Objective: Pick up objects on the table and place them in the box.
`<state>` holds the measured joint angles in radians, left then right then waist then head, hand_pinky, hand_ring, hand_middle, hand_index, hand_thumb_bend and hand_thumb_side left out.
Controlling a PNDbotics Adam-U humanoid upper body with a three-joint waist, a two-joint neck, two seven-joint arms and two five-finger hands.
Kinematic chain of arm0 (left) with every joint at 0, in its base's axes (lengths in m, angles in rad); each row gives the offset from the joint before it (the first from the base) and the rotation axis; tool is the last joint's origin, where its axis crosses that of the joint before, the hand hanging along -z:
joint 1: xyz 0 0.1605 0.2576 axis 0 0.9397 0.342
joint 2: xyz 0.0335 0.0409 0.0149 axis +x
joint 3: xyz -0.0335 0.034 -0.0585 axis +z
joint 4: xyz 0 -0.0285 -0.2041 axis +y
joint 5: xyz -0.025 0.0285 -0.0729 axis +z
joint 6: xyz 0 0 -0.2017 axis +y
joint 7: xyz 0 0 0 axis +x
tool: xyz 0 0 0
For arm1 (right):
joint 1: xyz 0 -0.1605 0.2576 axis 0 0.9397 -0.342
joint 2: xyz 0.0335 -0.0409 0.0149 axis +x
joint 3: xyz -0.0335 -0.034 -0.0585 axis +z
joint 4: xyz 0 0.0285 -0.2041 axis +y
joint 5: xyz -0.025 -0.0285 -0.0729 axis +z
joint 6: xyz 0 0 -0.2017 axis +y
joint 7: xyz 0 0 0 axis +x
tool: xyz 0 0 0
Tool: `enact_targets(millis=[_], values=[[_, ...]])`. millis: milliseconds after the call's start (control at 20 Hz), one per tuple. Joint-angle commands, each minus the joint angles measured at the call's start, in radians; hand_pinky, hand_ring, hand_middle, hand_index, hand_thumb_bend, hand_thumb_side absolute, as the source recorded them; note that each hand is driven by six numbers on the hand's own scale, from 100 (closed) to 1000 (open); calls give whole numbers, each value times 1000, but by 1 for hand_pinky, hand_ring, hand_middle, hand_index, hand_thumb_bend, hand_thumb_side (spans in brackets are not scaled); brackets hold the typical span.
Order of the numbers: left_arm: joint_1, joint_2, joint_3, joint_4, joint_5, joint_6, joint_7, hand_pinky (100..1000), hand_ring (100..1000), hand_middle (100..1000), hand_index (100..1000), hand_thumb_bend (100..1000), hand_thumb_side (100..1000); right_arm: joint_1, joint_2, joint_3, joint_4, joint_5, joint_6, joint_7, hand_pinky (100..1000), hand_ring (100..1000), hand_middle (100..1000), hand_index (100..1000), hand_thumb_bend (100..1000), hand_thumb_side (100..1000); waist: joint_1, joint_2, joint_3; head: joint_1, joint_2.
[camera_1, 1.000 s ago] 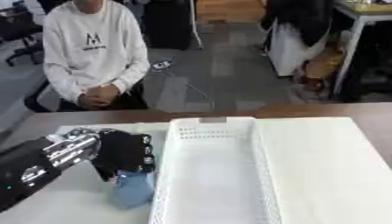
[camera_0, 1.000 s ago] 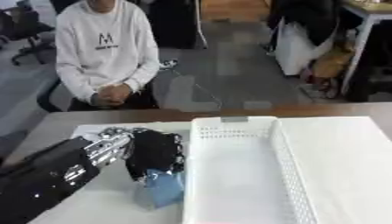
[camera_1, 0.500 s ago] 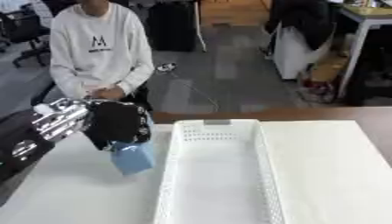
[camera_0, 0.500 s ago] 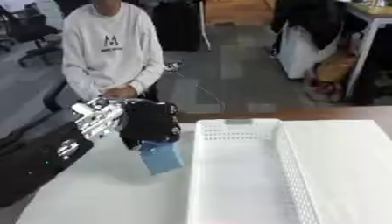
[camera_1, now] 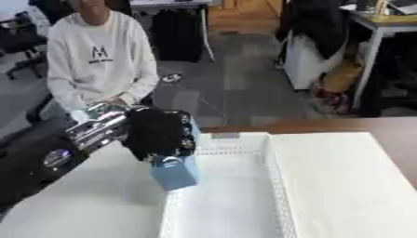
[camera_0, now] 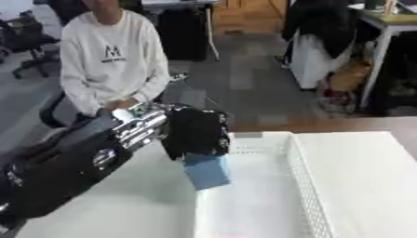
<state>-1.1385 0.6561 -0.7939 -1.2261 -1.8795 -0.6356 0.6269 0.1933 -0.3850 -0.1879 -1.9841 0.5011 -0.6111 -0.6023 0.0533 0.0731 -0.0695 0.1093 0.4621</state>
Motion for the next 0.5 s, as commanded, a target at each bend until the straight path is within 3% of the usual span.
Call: enact_targets(millis=[50,100,150,200,250,300,350,500], values=[[-30,-4,-15,-36,27,-271,280,100,100,177,461,576,605,-10,-32,-12,-16,-15,-296,-305,100,319,366,508,100,377,-2,-16,-3,8,-8],[-33,-8,-19,-41,30,-271,280,131,134,221,475,572,610,-10,-34,-13,-16,-17,-296,-305,100,320,366,508,100,377,-2,-17,-4,9,-8],[-34,-11,-19,-42,35,-271,280,271,299,342,528,587,619,-11,-35,-13,-16,-19,-296,-305,100,320,366,508,100,377,-2,-17,-5,10,-7],[-37,-13,-13,-38,36,-271,280,580,813,771,825,874,638,-11,-35,-13,-16,-20,-296,-305,100,320,367,508,100,378,-2,-18,-5,11,-7],[-38,-13,-4,-25,28,-271,280,824,1000,966,985,1000,684,-11,-36,-14,-16,-21,-296,-305,100,320,366,508,100,378,-2,-18,-5,12,-8],[-37,-15,14,12,4,-271,280,949,1000,1000,1000,1000,682,-11,-35,-14,-16,-23,-296,-305,100,320,366,508,100,379,-3,-18,-4,12,-8],[-37,-23,30,48,-28,-271,280,990,1000,1000,1000,1000,688,-11,-35,-14,-16,-24,-296,-305,100,320,366,508,100,378,-3,-18,-5,13,-8],[-39,-52,58,115,-90,-271,280,1000,1000,1000,1000,1000,727,-11,-34,-13,-16,-25,-296,-305,100,320,367,508,100,377,-5,-18,-5,16,-6]])
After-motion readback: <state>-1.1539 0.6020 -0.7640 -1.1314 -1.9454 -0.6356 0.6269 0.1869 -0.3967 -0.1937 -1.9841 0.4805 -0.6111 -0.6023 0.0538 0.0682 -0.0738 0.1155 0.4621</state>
